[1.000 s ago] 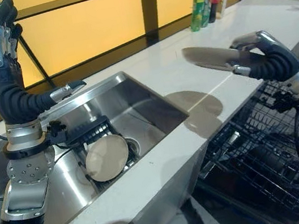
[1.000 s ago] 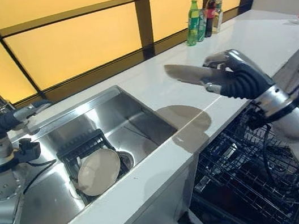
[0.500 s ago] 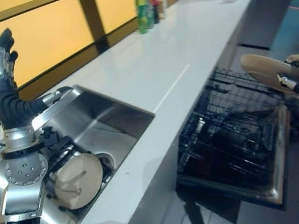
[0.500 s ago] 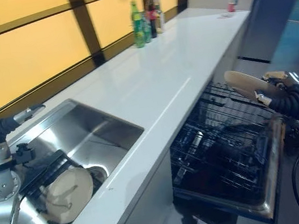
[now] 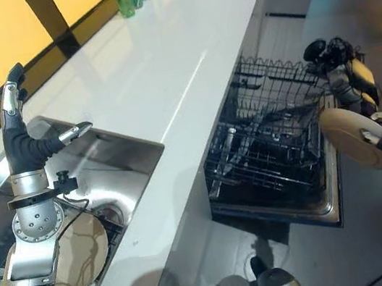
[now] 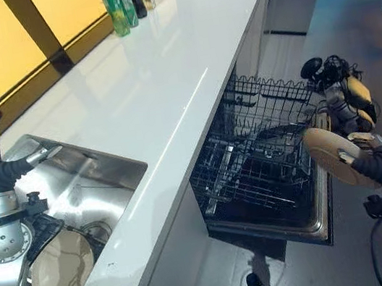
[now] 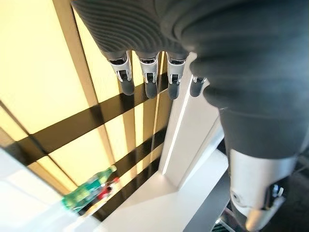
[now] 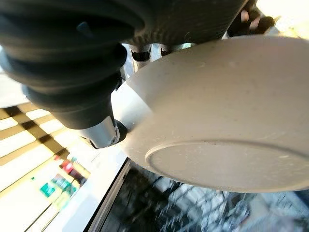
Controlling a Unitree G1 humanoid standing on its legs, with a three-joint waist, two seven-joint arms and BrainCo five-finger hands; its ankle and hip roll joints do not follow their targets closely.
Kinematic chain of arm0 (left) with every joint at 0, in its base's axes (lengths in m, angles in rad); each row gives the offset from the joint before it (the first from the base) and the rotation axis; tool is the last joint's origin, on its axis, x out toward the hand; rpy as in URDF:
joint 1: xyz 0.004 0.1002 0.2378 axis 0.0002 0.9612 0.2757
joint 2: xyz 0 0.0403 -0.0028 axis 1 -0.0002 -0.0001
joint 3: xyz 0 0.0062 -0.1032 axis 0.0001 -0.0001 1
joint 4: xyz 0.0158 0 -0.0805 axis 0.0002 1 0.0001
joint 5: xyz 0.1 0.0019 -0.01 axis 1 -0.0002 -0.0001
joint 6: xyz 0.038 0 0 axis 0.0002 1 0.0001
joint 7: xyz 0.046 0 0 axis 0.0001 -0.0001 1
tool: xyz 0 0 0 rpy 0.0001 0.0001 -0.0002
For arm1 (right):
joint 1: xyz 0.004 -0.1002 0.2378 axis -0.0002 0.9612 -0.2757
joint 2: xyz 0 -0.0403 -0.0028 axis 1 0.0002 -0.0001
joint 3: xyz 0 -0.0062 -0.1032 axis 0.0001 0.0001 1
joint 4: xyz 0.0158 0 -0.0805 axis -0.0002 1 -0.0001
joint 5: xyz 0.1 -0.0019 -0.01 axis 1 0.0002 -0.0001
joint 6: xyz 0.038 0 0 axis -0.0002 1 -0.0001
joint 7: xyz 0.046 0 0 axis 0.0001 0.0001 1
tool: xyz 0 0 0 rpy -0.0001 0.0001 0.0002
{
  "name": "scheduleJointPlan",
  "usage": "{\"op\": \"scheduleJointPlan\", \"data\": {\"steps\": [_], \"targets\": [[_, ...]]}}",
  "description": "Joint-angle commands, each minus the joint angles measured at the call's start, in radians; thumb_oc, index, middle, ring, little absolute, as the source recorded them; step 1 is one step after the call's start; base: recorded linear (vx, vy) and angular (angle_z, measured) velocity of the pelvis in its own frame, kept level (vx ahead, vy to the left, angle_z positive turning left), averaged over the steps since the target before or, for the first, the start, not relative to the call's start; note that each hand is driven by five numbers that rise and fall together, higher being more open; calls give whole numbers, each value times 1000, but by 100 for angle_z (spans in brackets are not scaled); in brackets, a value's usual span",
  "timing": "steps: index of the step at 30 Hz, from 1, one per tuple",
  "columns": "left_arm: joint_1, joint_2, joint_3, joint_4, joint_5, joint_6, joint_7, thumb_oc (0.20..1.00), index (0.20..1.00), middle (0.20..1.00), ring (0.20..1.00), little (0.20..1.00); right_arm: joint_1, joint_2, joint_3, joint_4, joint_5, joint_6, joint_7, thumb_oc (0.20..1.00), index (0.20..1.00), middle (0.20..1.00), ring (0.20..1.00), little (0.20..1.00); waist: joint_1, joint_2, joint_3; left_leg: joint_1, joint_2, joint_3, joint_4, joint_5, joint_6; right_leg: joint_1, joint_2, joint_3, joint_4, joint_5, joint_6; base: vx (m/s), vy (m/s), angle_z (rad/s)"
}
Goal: Pick up plates and place into dishwasher.
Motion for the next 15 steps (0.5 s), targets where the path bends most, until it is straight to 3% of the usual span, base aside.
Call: {"op": "scheduleJointPlan", "data": {"steps": [1, 8, 15], "targets": [[-81, 56, 24, 4, 15, -4, 38, 1000, 1000, 1000, 1000, 1000, -124, -78, 10, 40, 48, -10, -17, 200, 200, 200, 200, 200, 46, -12, -9, -92, 1, -73, 49, -42, 38, -101, 41, -34, 110, -51, 10, -16, -140, 2], [-105, 76, -23, 9, 3, 12, 34, 1000, 1000, 1000, 1000, 1000, -229, -178, 129, 157, 162, -37, 170, 200, 200, 200, 200, 200, 87, -17, -2, -109, 31, -95, 74, -23, 10, -82, 48, -75, 95, -52, -10, 49, -155, 8], [-118, 110, -65, 46, -16, 8, -2, 1000, 1000, 1000, 1000, 1000, -277, -217, 224, 321, 465, -94, 478, 200, 200, 200, 200, 200, 133, -38, -11, -96, 66, -114, 101, -11, -15, -34, 52, -124, 91, -61, -22, 114, -153, 12]]}}
